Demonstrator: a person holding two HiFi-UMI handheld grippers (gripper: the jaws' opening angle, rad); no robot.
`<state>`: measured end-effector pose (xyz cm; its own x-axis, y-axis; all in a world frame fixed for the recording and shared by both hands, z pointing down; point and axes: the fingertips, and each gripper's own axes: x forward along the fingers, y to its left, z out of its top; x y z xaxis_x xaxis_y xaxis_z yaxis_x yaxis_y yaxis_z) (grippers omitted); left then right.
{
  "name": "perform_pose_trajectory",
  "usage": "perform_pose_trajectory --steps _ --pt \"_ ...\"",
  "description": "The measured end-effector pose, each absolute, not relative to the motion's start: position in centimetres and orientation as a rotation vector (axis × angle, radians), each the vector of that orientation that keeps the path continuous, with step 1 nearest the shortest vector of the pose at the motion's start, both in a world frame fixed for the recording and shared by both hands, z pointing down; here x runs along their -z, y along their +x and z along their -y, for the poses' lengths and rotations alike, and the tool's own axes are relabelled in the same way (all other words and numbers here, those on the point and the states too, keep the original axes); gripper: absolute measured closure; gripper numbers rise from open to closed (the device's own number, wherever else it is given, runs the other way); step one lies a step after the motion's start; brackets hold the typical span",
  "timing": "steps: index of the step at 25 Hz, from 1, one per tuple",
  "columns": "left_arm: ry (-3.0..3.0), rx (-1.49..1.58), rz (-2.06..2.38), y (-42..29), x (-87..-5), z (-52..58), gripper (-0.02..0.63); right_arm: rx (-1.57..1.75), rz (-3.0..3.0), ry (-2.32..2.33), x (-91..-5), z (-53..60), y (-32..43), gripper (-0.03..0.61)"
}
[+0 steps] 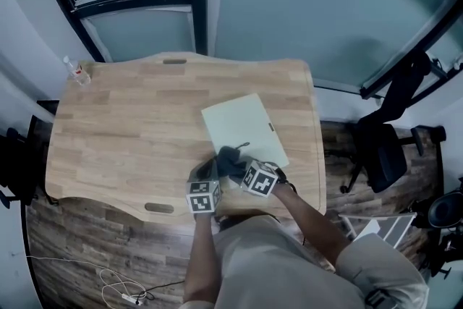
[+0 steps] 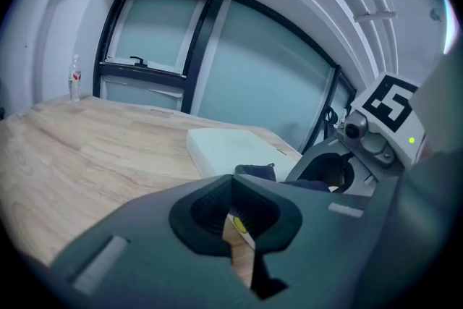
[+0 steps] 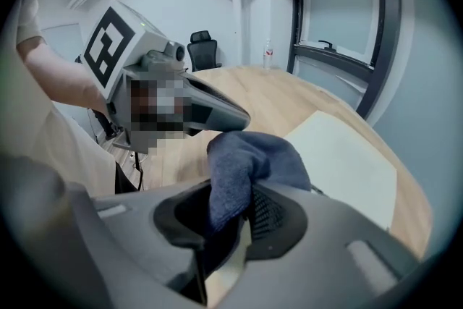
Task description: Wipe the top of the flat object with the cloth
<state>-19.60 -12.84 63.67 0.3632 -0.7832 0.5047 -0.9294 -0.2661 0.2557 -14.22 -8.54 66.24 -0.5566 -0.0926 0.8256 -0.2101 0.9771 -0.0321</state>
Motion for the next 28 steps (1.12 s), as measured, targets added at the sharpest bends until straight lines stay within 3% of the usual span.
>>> perform_pose_trajectory --steps 28 --pt "2.215 -0.603 1.255 -14.9 -67.6 13.1 0.606 -0.164 2.175 0.276 -67.7 17.3 -16.4 0.474"
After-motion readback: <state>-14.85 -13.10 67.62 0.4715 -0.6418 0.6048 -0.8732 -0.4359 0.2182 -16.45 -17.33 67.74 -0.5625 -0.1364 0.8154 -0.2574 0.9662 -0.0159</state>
